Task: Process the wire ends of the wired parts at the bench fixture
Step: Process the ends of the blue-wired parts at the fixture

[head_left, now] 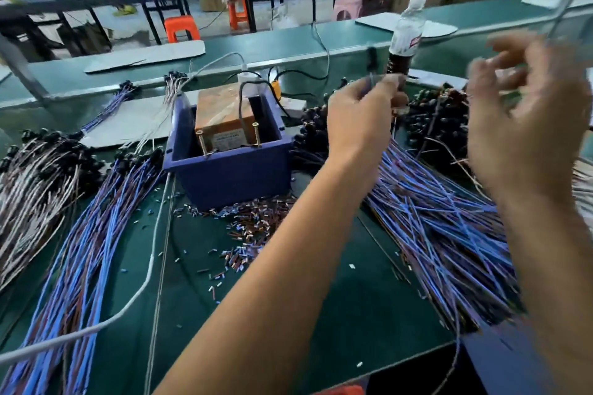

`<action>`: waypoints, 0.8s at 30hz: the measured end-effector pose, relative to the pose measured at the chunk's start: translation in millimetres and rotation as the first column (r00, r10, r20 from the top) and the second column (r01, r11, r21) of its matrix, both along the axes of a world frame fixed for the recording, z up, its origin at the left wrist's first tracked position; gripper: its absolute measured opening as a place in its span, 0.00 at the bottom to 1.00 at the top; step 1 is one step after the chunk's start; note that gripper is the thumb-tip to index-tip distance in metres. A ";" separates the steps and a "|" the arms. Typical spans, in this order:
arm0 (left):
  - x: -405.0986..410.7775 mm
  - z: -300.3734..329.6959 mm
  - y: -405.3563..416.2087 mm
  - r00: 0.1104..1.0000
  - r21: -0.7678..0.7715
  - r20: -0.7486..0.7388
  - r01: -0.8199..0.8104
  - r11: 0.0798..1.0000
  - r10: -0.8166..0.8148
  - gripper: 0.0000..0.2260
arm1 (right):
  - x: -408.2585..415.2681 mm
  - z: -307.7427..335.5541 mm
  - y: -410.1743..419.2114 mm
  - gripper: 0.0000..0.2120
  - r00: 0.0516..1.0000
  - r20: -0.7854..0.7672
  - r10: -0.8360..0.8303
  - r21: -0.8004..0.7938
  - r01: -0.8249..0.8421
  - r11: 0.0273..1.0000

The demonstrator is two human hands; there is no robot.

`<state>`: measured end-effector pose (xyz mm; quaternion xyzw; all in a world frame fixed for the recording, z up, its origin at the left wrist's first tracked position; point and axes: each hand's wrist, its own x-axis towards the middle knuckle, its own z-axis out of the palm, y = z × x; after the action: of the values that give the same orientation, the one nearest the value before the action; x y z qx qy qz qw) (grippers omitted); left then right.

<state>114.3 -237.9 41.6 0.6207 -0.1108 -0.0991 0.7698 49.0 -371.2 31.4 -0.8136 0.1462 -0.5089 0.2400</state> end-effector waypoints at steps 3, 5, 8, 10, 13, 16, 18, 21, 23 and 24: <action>4.3 22.4 -25.8 0.980 -0.265 -0.158 0.075 0.961 -0.120 0.16 | -6.5 7.8 9.9 0.13 0.898 -0.235 0.372 0.096 -0.359 0.928; 12.1 31.2 -36.3 0.978 -0.394 -0.146 0.079 0.916 -0.147 0.17 | -11.9 8.4 9.8 0.12 0.807 -0.228 0.544 0.336 -0.459 0.822; 24.6 40.1 -44.8 0.976 -0.501 -0.150 0.062 0.863 -0.157 0.17 | -19.8 14.7 -3.2 0.17 0.859 -0.174 0.482 0.398 -0.387 0.832; 28.6 43.2 -46.9 0.971 -0.479 -0.187 0.041 0.877 -0.147 0.16 | -25.3 23.0 -18.2 0.17 0.903 -0.226 0.365 0.282 -0.298 0.912; 44.5 33.5 -40.3 0.993 -0.232 -0.117 -0.033 0.972 0.006 0.16 | -34.7 33.9 -35.7 0.15 0.901 -0.389 0.191 0.012 -0.203 0.979; 65.9 9.2 -25.3 0.952 0.322 0.267 -0.234 0.917 0.149 0.18 | -36.1 32.0 -40.8 0.10 0.859 -0.500 0.112 -0.060 -0.163 0.985; 71.6 -8.5 -18.7 0.899 0.515 0.422 -0.345 0.785 0.118 0.21 | -28.1 16.6 -38.1 0.08 0.771 -0.631 0.084 -0.065 -0.160 0.985; 79.0 -34.0 -16.2 0.838 0.672 0.544 -0.464 0.577 0.040 0.25 | -13.9 -20.3 -25.7 0.09 0.693 -0.720 0.039 -0.097 -0.156 0.983; 84.5 -45.1 -15.8 0.814 0.724 0.581 -0.508 0.467 -0.016 0.25 | -8.4 -40.8 -17.9 0.09 0.698 -0.716 0.005 -0.103 -0.114 0.988; 86.7 -48.3 -14.9 0.813 0.744 0.582 -0.515 0.424 -0.033 0.26 | -7.1 -47.7 -16.2 0.09 0.721 -0.692 -0.019 -0.115 -0.084 0.990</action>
<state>201.0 -252.8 -6.7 0.9365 -0.1492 0.1447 0.2824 41.8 -387.4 -16.3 -0.9617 0.1751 -0.1733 0.1204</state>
